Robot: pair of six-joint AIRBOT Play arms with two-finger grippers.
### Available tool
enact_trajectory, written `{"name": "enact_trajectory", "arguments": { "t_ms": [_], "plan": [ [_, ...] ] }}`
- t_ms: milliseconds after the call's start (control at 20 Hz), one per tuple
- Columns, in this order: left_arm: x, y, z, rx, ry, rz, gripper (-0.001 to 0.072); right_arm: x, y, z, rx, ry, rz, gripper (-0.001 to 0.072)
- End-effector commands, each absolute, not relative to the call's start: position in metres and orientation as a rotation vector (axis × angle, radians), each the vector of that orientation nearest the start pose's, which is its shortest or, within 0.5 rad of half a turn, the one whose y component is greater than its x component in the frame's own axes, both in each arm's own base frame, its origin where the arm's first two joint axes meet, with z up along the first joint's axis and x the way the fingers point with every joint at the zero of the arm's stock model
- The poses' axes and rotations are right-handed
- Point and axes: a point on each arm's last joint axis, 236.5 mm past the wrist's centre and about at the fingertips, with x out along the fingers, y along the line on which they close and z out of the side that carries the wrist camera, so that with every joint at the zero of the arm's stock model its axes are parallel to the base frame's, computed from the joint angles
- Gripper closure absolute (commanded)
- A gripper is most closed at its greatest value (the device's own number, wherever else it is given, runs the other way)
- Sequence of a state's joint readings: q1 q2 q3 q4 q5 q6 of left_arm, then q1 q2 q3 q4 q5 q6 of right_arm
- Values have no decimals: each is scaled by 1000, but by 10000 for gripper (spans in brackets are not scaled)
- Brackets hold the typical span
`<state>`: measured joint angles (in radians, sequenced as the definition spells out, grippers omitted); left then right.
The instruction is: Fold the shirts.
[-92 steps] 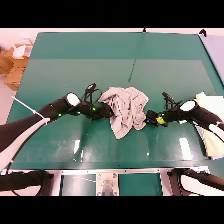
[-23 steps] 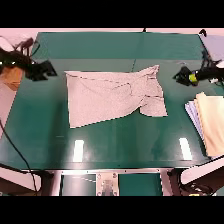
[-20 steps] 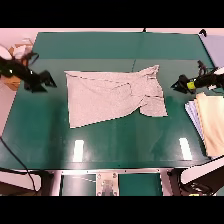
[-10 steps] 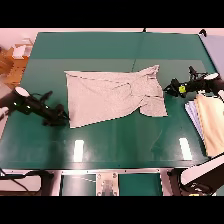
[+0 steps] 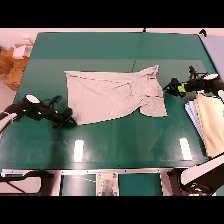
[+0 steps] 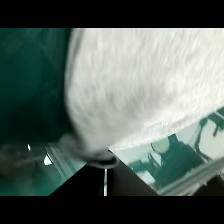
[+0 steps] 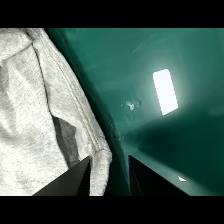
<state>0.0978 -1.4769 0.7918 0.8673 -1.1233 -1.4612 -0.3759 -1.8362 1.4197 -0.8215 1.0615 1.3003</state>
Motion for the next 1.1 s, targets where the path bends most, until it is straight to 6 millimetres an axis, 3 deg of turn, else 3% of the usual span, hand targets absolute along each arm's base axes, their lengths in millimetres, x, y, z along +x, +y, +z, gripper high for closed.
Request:
{"name": "enact_trajectory", "arguments": {
  "t_ms": [0,150,300,400,650,700,850,900,950,1050],
  "plan": [
    [312,-70,-114,-774,1590,-121,687,491,-42,-88,789,1200,135,416],
    [334,-43,-107,-807,1509,-70,687,489,-29,-89,781,1222,158,417],
    [337,-39,-106,-799,1494,-68,687,479,-2,-94,766,1279,208,417],
    [338,-39,-106,-790,1491,-75,687,462,10,-97,752,1351,248,421],
    [336,-40,-106,-778,1494,-91,687,435,3,-108,767,1454,226,467],
    [337,-40,-106,-775,1492,-96,687,434,4,-110,768,1455,222,543],
    [341,-46,-102,-803,1477,-116,686,452,13,-107,805,1382,215,597],
    [343,-49,-99,-818,1467,-129,687,461,18,-103,825,1347,233,676],
    [345,-52,-97,-825,1457,-147,686,467,24,-98,839,1320,250,701],
    [345,-53,-93,-816,1461,-170,687,475,24,-88,842,1292,260,703]
  ]
}}
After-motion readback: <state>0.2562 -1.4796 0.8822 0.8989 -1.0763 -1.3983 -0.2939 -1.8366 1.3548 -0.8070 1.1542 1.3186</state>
